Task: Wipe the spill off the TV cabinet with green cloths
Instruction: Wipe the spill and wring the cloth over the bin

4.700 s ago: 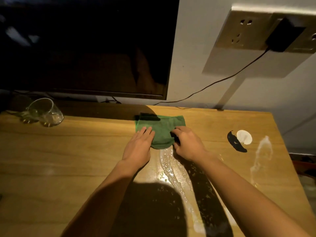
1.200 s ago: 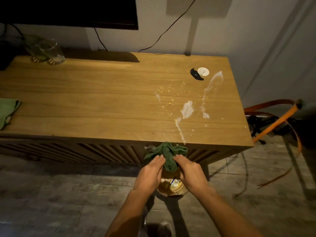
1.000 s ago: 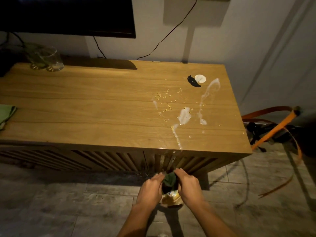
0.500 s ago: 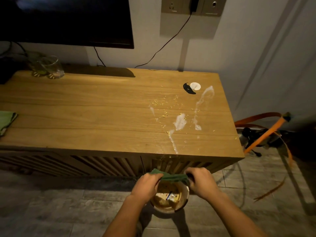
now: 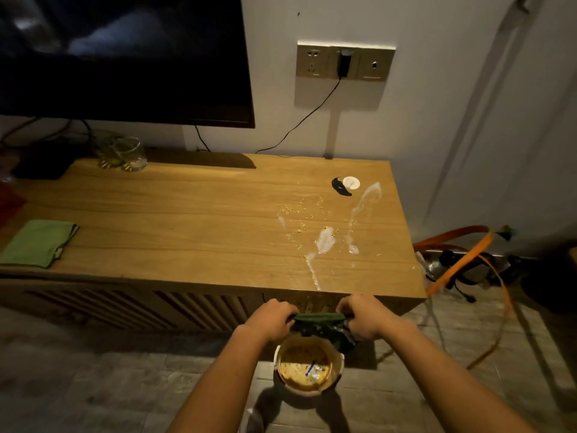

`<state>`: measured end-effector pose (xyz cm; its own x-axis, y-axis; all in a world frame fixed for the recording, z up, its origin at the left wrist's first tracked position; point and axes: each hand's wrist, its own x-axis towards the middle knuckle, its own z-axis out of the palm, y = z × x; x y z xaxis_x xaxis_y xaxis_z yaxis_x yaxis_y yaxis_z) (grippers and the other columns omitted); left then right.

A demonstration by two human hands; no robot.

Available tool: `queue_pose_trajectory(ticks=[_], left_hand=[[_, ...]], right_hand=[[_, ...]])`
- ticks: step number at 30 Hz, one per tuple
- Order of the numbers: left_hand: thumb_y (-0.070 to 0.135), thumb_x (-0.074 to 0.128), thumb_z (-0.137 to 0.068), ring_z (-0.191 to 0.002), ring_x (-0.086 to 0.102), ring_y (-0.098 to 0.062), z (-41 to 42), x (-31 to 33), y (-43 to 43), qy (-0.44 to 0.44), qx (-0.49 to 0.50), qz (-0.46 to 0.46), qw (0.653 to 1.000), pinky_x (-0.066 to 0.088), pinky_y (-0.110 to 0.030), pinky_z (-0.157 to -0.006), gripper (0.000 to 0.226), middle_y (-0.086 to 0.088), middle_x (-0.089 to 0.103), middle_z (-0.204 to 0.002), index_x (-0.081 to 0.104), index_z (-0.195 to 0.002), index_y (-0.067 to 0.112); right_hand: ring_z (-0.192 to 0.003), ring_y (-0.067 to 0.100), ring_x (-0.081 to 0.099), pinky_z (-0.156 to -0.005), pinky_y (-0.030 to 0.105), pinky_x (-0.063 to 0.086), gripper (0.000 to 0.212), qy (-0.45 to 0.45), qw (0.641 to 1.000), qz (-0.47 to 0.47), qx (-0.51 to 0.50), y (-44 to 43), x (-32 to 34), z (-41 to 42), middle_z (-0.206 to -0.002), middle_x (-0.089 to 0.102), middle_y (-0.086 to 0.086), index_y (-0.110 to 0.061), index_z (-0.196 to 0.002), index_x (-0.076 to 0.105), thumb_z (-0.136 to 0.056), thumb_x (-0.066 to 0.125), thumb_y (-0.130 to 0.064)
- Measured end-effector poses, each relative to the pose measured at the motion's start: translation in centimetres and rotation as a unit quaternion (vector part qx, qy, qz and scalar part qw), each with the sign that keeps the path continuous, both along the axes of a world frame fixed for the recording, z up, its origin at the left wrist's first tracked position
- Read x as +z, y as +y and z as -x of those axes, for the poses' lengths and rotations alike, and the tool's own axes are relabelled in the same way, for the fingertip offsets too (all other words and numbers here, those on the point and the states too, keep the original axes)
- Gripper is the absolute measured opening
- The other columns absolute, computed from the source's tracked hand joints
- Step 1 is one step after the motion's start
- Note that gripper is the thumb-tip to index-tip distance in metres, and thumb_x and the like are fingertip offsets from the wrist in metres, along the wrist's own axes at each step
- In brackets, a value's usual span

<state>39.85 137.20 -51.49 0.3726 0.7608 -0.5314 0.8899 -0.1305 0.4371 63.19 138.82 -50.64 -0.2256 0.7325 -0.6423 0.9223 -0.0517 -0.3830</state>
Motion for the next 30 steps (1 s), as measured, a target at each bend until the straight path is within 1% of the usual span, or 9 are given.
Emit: queue_pose_trajectory(ticks=[2, 5, 9, 15, 18, 21, 23, 26, 30], left_hand=[[0.020, 0.051, -0.098, -0.113, 0.057, -0.030, 0.1, 2.2, 1.1, 0.002, -0.002, -0.004, 1.000, 0.047, -0.041, -0.095, 0.032, -0.011, 0.063, -0.124, 0.060, -0.129, 0.020], [0.017, 0.053, -0.097, -0.112, 0.058, -0.029, 0.0, 5.6, 2.8, 0.002, -0.006, -0.021, 1.000, 0.047, -0.039, -0.096, 0.032, -0.010, 0.065, -0.123, 0.062, -0.127, 0.017], [0.012, 0.054, -0.093, -0.108, 0.060, -0.030, 0.3, 9.7, 5.4, 0.011, -0.010, -0.063, 0.998, 0.050, -0.037, -0.091, 0.028, -0.011, 0.068, -0.116, 0.066, -0.119, 0.013], [0.011, 0.055, -0.093, -0.105, 0.058, -0.022, 1.8, 13.9, 10.6, -0.008, 0.021, -0.113, 0.993, 0.050, -0.037, -0.089, 0.031, -0.003, 0.065, -0.115, 0.065, -0.120, 0.022], [0.010, 0.057, -0.092, -0.103, 0.058, -0.018, 2.9, 14.8, 14.1, -0.028, 0.044, -0.127, 0.990, 0.052, -0.032, -0.083, 0.034, 0.000, 0.064, -0.112, 0.063, -0.121, 0.026], [0.007, 0.057, -0.091, -0.102, 0.059, -0.020, 4.1, 14.9, 18.2, -0.030, 0.048, -0.144, 0.988, 0.054, -0.035, -0.082, 0.036, -0.001, 0.064, -0.112, 0.063, -0.121, 0.026], [0.008, 0.056, -0.092, -0.102, 0.059, -0.022, 4.8, 14.7, 21.4, -0.030, 0.048, -0.152, 0.987, 0.056, -0.038, -0.083, 0.033, -0.002, 0.065, -0.112, 0.063, -0.120, 0.025], [0.012, 0.055, -0.094, -0.101, 0.060, -0.022, 5.4, 14.0, 26.8, -0.036, 0.047, -0.170, 0.984, 0.057, -0.039, -0.081, 0.030, -0.002, 0.066, -0.110, 0.063, -0.119, 0.026], [0.016, 0.054, -0.096, -0.105, 0.060, -0.024, 5.8, 12.9, 34.3, -0.038, 0.043, -0.190, 0.980, 0.056, -0.046, -0.086, 0.030, -0.002, 0.066, -0.114, 0.060, -0.123, 0.028]], right_hand=[[-0.085, 0.006, 0.061, -0.063, 0.018, 0.048, 0.026, 0.016, 1.000, 0.000, -0.006, 0.8, 2.4, -0.2, -0.095, 0.064, -0.010, -0.038, -0.090, 0.063, -0.083, 0.066, -0.013], [-0.083, 0.008, 0.061, -0.060, 0.016, 0.044, 0.022, 0.024, 0.999, -0.028, -0.002, 2.2, 6.1, -0.2, -0.088, 0.062, -0.010, -0.034, -0.086, 0.062, -0.084, 0.065, -0.012], [-0.078, 0.015, 0.061, -0.055, 0.020, 0.041, 0.018, 0.020, 0.998, -0.066, 0.014, 4.5, 10.2, 0.2, -0.079, 0.061, -0.010, -0.030, -0.081, 0.063, -0.083, 0.063, -0.012], [-0.086, 0.017, 0.063, -0.073, 0.031, 0.056, 0.015, 0.029, 0.992, -0.120, 0.007, 9.3, 14.4, 1.5, -0.091, 0.067, 0.000, -0.022, -0.093, 0.067, -0.085, 0.059, -0.012], [-0.089, 0.019, 0.062, -0.079, 0.037, 0.056, 0.013, 0.026, 0.989, -0.147, 0.010, 12.7, 15.4, 2.4, -0.093, 0.067, 0.001, -0.022, -0.092, 0.067, -0.084, 0.059, -0.015], [-0.082, 0.017, 0.060, -0.061, 0.027, 0.049, 0.011, 0.015, 0.986, -0.168, 0.010, 16.7, 15.7, 3.4, -0.091, 0.065, 0.002, -0.024, -0.090, 0.063, -0.086, 0.058, -0.015], [-0.081, 0.019, 0.059, -0.055, 0.023, 0.041, 0.011, 0.005, 0.983, -0.184, 0.013, 19.8, 15.7, 4.1, -0.091, 0.064, 0.003, -0.024, -0.091, 0.062, -0.087, 0.058, -0.015], [-0.085, 0.022, 0.059, -0.063, 0.027, 0.044, 0.012, -0.004, 0.981, -0.194, 0.005, 25.0, 15.4, 5.2, -0.093, 0.064, 0.003, -0.024, -0.096, 0.063, -0.088, 0.059, -0.015], [-0.086, 0.024, 0.057, -0.063, 0.028, 0.043, 0.018, -0.008, 0.977, -0.212, -0.024, 32.3, 14.4, 6.1, -0.097, 0.064, 0.006, -0.016, -0.102, 0.066, -0.088, 0.057, -0.010]])
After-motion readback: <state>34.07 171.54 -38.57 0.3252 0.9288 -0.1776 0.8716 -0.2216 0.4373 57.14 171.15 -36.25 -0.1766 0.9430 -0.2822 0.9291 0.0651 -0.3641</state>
